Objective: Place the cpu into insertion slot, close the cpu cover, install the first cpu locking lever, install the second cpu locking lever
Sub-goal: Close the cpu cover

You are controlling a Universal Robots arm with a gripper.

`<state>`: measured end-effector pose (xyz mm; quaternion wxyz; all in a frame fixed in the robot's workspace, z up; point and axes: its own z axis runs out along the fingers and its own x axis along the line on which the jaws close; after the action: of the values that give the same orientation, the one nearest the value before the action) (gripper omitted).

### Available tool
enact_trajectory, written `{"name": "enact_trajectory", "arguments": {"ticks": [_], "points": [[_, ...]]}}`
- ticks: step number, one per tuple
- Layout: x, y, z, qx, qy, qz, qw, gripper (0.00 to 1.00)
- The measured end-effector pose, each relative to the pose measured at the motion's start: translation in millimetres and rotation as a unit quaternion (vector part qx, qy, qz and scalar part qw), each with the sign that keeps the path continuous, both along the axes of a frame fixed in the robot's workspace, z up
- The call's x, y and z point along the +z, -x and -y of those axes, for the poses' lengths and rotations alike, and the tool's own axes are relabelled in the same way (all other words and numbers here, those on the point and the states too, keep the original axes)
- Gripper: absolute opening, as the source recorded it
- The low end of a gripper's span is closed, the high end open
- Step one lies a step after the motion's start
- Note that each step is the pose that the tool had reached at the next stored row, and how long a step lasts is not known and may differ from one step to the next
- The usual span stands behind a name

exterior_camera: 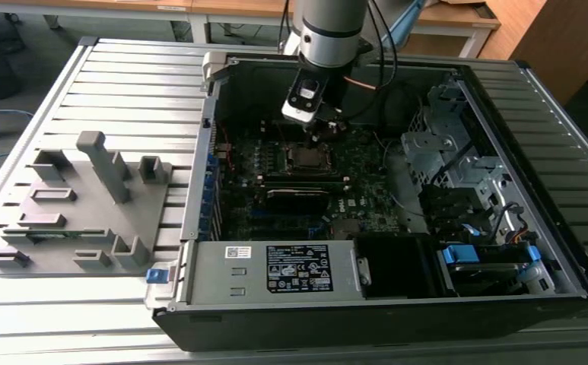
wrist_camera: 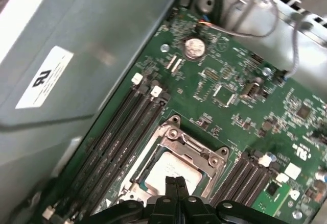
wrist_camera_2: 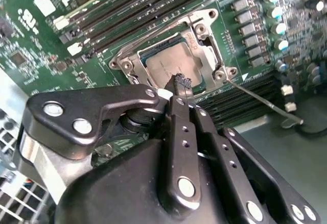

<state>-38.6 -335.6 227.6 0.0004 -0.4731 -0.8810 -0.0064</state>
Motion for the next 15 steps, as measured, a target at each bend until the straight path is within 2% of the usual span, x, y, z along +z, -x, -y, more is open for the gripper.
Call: {"name": "enact_trajectory", "arguments": {"ticks": [4,8,11,15], "points": [[-0.9,0.0,0.0,0.037,0.0,0.0,0.99933,0.11],[-2.0,0.0,0.0,0.073,0.0,0.0,0.99736,0.11],[-2.9,0.0,0.0,0.1,0.0,0.0,0.99498,0.11],[-3.7,0.0,0.0,0.136,0.0001,-0.0001,0.99074,0.11]]}}
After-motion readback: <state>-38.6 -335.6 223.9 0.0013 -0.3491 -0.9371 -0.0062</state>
